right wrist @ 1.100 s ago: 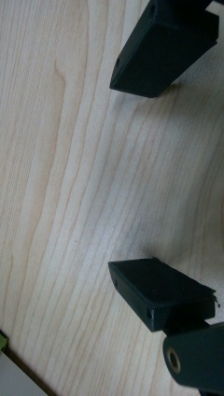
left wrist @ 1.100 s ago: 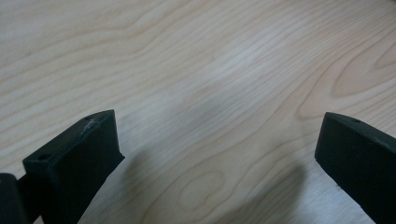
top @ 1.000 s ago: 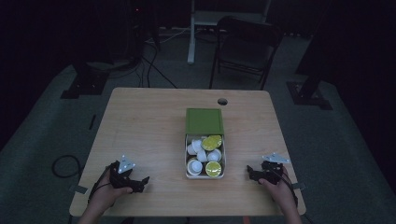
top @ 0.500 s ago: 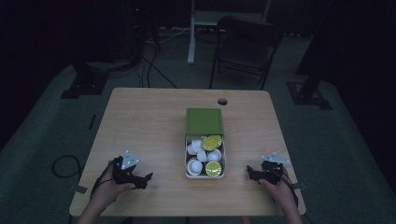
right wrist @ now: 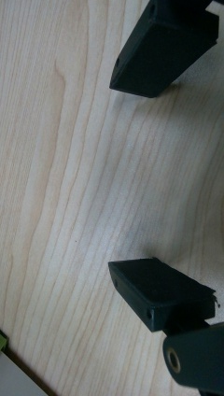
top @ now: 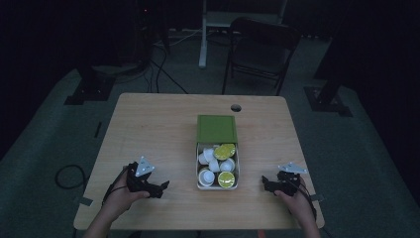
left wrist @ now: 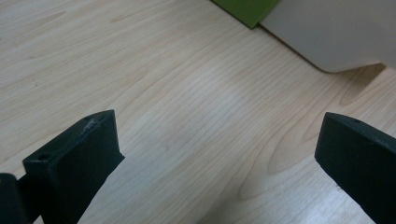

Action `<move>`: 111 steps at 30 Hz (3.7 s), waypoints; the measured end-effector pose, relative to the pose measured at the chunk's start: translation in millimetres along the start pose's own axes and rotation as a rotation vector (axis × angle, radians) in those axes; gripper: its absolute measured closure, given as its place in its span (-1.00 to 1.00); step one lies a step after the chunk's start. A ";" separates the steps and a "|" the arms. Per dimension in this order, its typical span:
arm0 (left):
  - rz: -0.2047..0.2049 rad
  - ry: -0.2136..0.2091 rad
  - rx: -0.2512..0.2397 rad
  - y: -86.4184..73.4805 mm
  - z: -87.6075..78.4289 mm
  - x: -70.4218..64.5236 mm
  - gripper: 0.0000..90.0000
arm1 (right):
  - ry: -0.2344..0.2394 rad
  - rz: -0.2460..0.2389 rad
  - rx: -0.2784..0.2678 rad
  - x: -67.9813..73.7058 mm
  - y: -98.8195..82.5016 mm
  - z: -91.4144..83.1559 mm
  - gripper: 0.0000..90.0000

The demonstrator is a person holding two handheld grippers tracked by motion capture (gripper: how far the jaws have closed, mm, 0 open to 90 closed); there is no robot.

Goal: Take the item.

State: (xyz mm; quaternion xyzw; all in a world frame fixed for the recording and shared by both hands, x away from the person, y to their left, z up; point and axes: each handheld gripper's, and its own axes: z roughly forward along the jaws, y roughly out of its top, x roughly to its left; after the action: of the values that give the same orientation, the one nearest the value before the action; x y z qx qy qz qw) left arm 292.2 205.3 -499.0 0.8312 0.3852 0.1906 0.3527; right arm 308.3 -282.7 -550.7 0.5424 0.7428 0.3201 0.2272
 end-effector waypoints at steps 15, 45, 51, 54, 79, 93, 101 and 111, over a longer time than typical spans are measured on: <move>0.035 -0.073 -0.042 24.0 -2.3 -10.7 -0.99 | 0.000 0.000 0.000 0.0 0.0 0.0 -0.74; 0.106 -0.159 -0.155 84.8 -1.1 -43.1 -0.90 | 0.000 0.000 0.000 -0.1 0.0 0.0 -0.74; 0.124 -0.174 -0.162 95.3 3.3 -48.2 -0.86 | 0.000 0.001 0.000 0.0 0.0 0.0 -0.74; 0.145 -0.173 -0.156 100.3 6.1 -51.8 -0.84 | 0.000 0.001 0.000 0.0 0.0 0.0 -0.74; 0.209 -0.223 -0.138 137.8 45.1 -86.4 -0.65 | 0.000 0.000 -0.001 -0.1 0.0 0.1 -0.74; 0.181 -0.254 -0.100 145.0 69.4 -91.1 -0.65 | 0.000 -0.001 -0.001 -0.1 0.1 0.0 -0.74; 0.172 -0.252 -0.092 149.6 81.0 -90.2 -0.62 | 0.000 -0.001 -0.001 -0.1 0.1 0.0 -0.74; 0.145 -0.255 -0.072 150.9 89.9 -90.3 -0.48 | 0.000 -0.001 -0.002 -0.1 0.0 0.1 -0.74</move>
State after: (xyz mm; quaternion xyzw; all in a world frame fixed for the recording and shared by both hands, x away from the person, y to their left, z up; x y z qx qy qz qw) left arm 364.5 27.3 -453.5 0.8611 0.2689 0.1221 0.4138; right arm 308.4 -282.8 -550.8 0.5420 0.7426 0.3206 0.2279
